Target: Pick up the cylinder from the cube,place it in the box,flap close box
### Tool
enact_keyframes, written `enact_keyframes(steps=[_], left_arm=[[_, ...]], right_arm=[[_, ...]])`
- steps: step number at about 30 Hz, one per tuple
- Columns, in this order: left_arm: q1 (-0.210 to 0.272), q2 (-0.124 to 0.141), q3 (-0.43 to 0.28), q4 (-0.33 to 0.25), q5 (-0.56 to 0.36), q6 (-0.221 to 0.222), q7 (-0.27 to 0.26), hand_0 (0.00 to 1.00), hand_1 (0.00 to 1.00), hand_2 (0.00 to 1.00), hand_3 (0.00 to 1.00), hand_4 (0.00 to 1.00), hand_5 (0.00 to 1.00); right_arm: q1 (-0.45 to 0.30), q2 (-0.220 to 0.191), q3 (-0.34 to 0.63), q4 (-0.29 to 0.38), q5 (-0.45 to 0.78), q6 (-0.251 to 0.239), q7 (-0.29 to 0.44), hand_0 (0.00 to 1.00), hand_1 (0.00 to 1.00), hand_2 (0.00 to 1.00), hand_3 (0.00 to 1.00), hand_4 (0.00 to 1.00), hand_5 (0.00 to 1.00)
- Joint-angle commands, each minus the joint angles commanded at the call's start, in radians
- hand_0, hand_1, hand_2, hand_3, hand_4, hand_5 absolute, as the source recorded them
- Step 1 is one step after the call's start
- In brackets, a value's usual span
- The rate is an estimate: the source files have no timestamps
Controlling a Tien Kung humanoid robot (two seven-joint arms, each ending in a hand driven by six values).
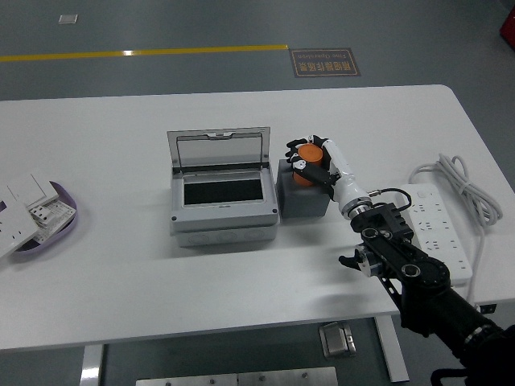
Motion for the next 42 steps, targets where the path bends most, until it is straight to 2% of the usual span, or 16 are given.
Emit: enact_keyframes(steps=[3, 8, 12, 17, 18, 23, 24, 30, 41, 42], left_arm=[[0.001, 0.000, 0.000, 0.000, -0.001, 0.000, 0.000, 0.605, 0.582, 0.555, 0.598, 0.662, 0.259], [0.006, -0.002, 0.003, 0.000, -0.009, 0.003, 0.000, 0.605, 0.583, 0.555, 0.597, 0.662, 0.260], [0.008, -0.001, 0.001, 0.000, -0.008, 0.004, 0.003, 0.605, 0.582, 0.555, 0.597, 0.662, 0.259], [0.008, -0.002, -0.003, 0.000, -0.005, 0.003, 0.004, 0.605, 0.582, 0.555, 0.597, 0.662, 0.259], [0.008, -0.003, -0.003, 0.000, -0.004, 0.003, 0.004, 0.605, 0.583, 0.556, 0.597, 0.662, 0.259], [0.009, -0.001, -0.008, 0.000, -0.002, 0.002, 0.005, 0.605, 0.583, 0.556, 0.597, 0.662, 0.259], [0.010, -0.001, -0.009, 0.000, -0.001, 0.002, 0.006, 0.605, 0.582, 0.556, 0.598, 0.665, 0.263], [0.012, 0.003, -0.016, 0.000, 0.005, 0.001, 0.010, 0.605, 0.582, 0.556, 0.597, 0.666, 0.270], [0.010, 0.004, -0.025, 0.000, 0.016, -0.001, 0.013, 0.605, 0.583, 0.557, 0.597, 0.667, 0.273], [0.010, 0.004, -0.025, 0.000, 0.016, -0.001, 0.013, 0.605, 0.583, 0.557, 0.598, 0.667, 0.274]], right_arm=[[-0.005, 0.000, 0.013, 0.028, -0.007, -0.015, 0.012, 0.261, 0.277, 0.283, 0.299, 0.002, 0.002], [-0.022, -0.019, 0.031, 0.138, -0.051, -0.063, 0.019, 0.259, 0.278, 0.262, 0.290, 0.002, 0.002], [-0.015, -0.027, -0.026, 0.238, -0.097, -0.086, -0.007, 0.254, 0.280, 0.257, 0.288, 0.002, 0.002], [0.024, 0.000, -0.134, 0.341, -0.190, -0.097, -0.088, 0.254, 0.280, 0.257, 0.288, 0.002, 0.002], [0.035, 0.000, -0.153, 0.346, -0.211, -0.095, -0.106, 0.179, 0.255, 0.247, 0.275, 0.002, 0.002], [0.103, 0.000, -0.252, 0.326, -0.319, -0.064, -0.210, 0.179, 0.255, 0.247, 0.275, 0.002, 0.002], [0.114, 0.000, -0.267, 0.321, -0.337, -0.060, -0.228, 0.086, 0.221, 0.244, 0.273, 0.002, 0.002], [0.164, 0.000, -0.333, 0.298, -0.462, -0.015, -0.347, 0.073, 0.224, 0.244, 0.274, 0.002, 0.002], [0.209, 0.000, -0.370, 0.270, -0.689, 0.087, -0.460, 0.102, 0.248, 0.262, 0.302, 0.002, 0.002], [0.213, 0.000, -0.372, 0.268, -0.705, 0.094, -0.467, 0.241, 0.348, 0.356, 0.385, 0.002, 0.002]])
